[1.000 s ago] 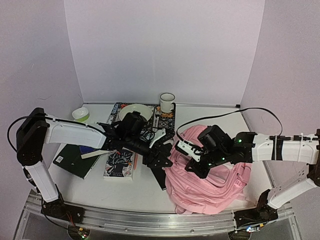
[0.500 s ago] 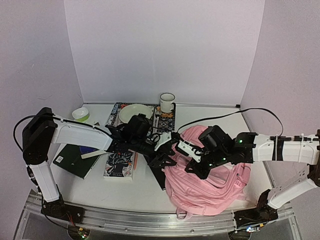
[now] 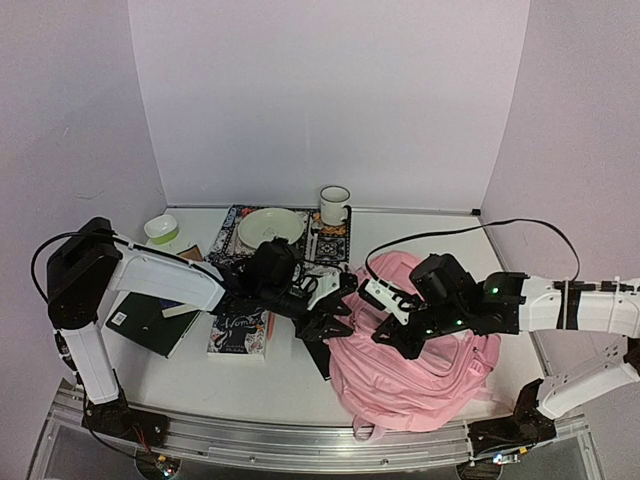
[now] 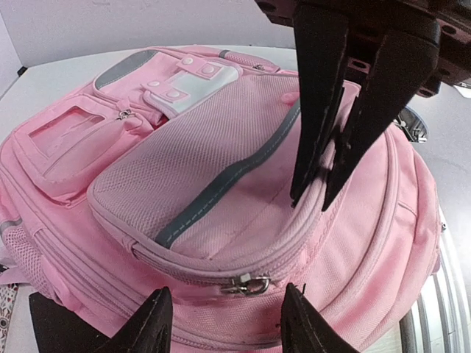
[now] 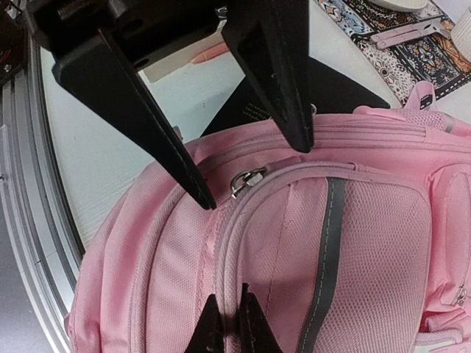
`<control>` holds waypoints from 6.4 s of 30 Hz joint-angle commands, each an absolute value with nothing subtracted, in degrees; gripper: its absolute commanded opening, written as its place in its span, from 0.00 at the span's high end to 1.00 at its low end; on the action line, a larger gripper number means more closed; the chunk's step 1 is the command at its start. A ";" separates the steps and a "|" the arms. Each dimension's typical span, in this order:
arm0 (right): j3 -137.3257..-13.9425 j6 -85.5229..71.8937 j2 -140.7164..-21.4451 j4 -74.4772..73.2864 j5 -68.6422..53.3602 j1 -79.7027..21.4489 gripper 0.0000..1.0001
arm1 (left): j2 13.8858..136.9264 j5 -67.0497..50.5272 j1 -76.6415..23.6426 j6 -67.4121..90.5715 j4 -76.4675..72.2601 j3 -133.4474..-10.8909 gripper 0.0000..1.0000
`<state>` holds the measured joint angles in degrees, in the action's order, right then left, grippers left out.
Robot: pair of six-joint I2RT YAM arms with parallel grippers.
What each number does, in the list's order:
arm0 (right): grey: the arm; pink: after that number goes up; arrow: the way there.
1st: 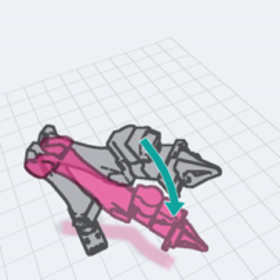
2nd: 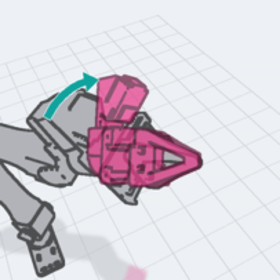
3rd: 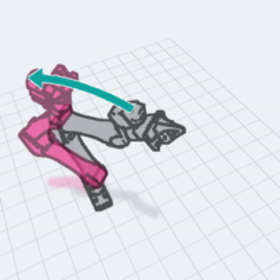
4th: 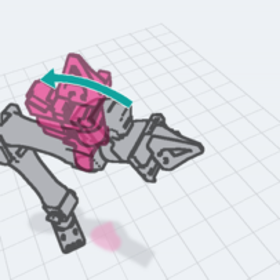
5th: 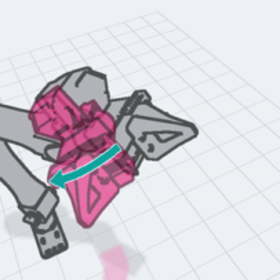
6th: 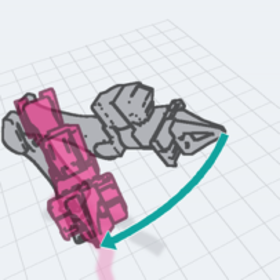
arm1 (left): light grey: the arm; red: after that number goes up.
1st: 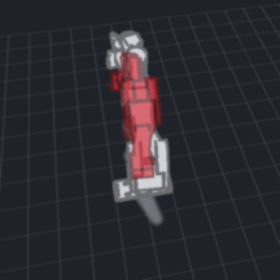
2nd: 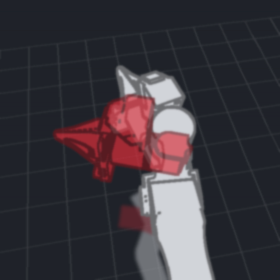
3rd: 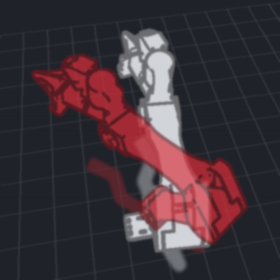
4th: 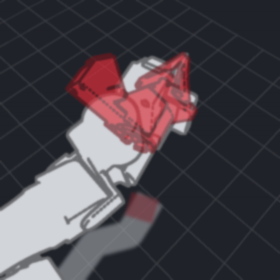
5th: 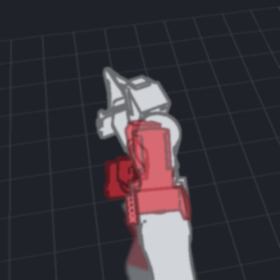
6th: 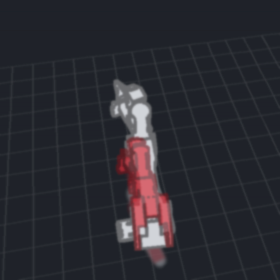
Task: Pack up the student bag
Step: Pick up the upper front pocket of the student bag, then unzip the upper front pocket of the student bag, then pick up the book at the center of the board.
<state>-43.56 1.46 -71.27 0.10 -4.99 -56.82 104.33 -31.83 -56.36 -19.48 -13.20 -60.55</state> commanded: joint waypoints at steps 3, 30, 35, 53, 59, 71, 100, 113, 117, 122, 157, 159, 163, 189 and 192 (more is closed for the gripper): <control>-43.45 0.44 -67.95 7.98 -5.27 -57.11 1.00 | 101.91 -34.69 -56.40 -18.93 -18.54 -59.16 0.48; -43.69 0.44 -67.10 6.36 -9.87 -57.13 1.00 | 104.76 -28.22 -55.39 -17.98 -18.48 -62.19 1.00; -44.29 0.44 -66.54 6.32 -9.95 -57.10 1.00 | 104.75 -29.05 -55.40 -18.90 -18.46 -62.23 0.99; -47.69 2.11 -68.39 6.32 -10.82 -57.10 1.00 | 103.72 -30.84 -57.31 -24.47 -18.28 -60.04 0.52; -49.21 2.37 -69.47 7.56 -12.56 -57.10 1.00 | 105.99 -30.11 -58.76 -24.78 -18.20 -61.80 0.53; -49.76 1.29 -72.00 11.07 -14.71 -57.09 1.00 | 108.33 -25.51 -59.45 -22.39 -18.28 -64.39 0.79; -52.65 1.41 -69.62 0.87 -13.45 -57.11 1.00 | 117.18 -15.12 -50.54 -16.13 -6.52 -77.00 0.97; -52.41 -1.14 -71.43 -7.64 3.17 -57.06 0.66 | 114.17 -19.91 -50.41 -20.13 -9.14 -73.92 1.00; -51.91 -1.96 -71.19 -10.13 3.72 -57.12 0.62 | 114.25 -20.28 -50.16 -20.37 -9.16 -74.35 1.00; -51.00 -3.49 -72.30 -10.46 1.46 -57.07 0.51 | 114.24 -21.12 -50.11 -20.13 -9.15 -74.87 1.00; -53.35 -3.73 -82.18 -14.21 19.47 -57.14 0.72 | 115.65 -24.74 -50.03 -19.92 -8.72 -76.01 1.00; -53.04 -3.43 -83.43 -13.61 20.38 -57.19 0.72 | 115.65 -25.30 -50.01 -19.80 -8.70 -76.23 1.00; -52.76 -2.77 -84.33 -12.51 23.31 -57.19 0.81 | 115.38 -25.71 -50.05 -19.64 -8.71 -76.01 1.00; -67.20 3.70 -84.02 -11.07 56.18 -66.36 1.00 | 110.63 -10.53 -47.89 -6.40 -8.64 -77.45 0.46; -68.11 2.26 -85.79 -11.11 57.50 -66.36 1.00 | 106.67 -5.26 -46.84 -0.72 -7.96 -75.35 0.34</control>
